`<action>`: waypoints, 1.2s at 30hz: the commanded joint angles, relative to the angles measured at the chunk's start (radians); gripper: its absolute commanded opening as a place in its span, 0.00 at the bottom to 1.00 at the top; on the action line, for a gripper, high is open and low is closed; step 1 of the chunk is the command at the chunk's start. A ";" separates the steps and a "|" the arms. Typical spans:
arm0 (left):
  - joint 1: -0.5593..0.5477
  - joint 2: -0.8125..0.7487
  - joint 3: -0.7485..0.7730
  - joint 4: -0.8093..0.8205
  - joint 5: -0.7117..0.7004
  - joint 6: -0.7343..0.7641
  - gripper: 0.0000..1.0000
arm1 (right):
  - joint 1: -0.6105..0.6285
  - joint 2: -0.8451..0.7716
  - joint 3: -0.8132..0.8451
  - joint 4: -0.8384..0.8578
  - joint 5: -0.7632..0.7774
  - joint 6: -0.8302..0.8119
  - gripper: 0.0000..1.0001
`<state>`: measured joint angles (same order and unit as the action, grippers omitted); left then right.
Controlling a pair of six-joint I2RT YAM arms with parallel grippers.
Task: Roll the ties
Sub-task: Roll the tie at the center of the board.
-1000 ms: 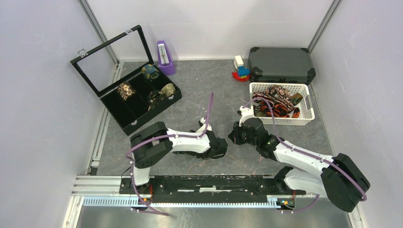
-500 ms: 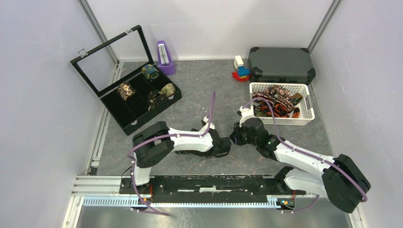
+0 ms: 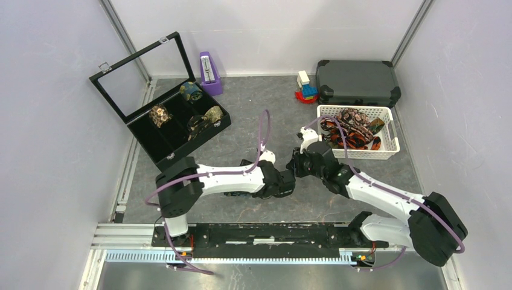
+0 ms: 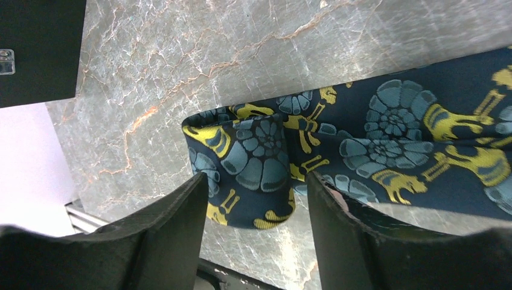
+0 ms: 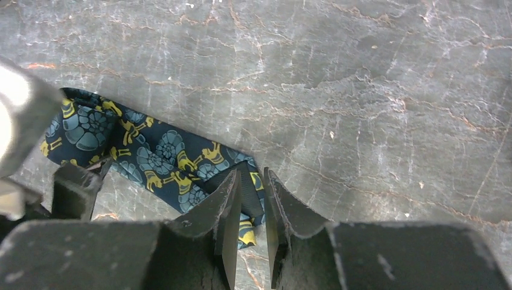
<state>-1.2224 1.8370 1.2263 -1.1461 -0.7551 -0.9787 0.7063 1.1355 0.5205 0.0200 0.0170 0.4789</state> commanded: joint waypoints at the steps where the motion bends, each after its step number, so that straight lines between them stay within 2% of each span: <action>1: -0.011 -0.125 0.033 0.006 -0.013 0.017 0.75 | -0.003 0.023 0.067 0.019 -0.051 -0.012 0.27; 6: -0.014 -0.266 -0.011 0.030 -0.003 0.044 0.85 | -0.001 0.043 0.087 0.053 -0.095 0.004 0.29; 11: 0.001 -0.474 -0.149 0.147 0.036 0.108 0.94 | 0.023 0.071 0.102 0.104 -0.147 0.048 0.36; 17: 0.125 -0.799 -0.404 0.370 0.221 0.189 0.96 | 0.137 0.154 0.158 0.152 -0.154 0.107 0.45; 23: 0.258 -1.083 -0.577 0.450 0.348 0.195 0.95 | 0.243 0.266 0.229 0.193 -0.129 0.154 0.50; 29: 0.345 -1.209 -0.667 0.468 0.399 0.177 0.93 | 0.317 0.376 0.323 0.210 -0.131 0.179 0.48; 36: 0.371 -1.217 -0.683 0.465 0.388 0.160 0.91 | 0.355 0.456 0.384 0.221 -0.132 0.189 0.34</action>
<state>-0.8658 0.6258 0.5503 -0.7277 -0.3828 -0.8253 1.0462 1.5585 0.8528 0.1974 -0.1200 0.6521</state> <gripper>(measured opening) 0.915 0.375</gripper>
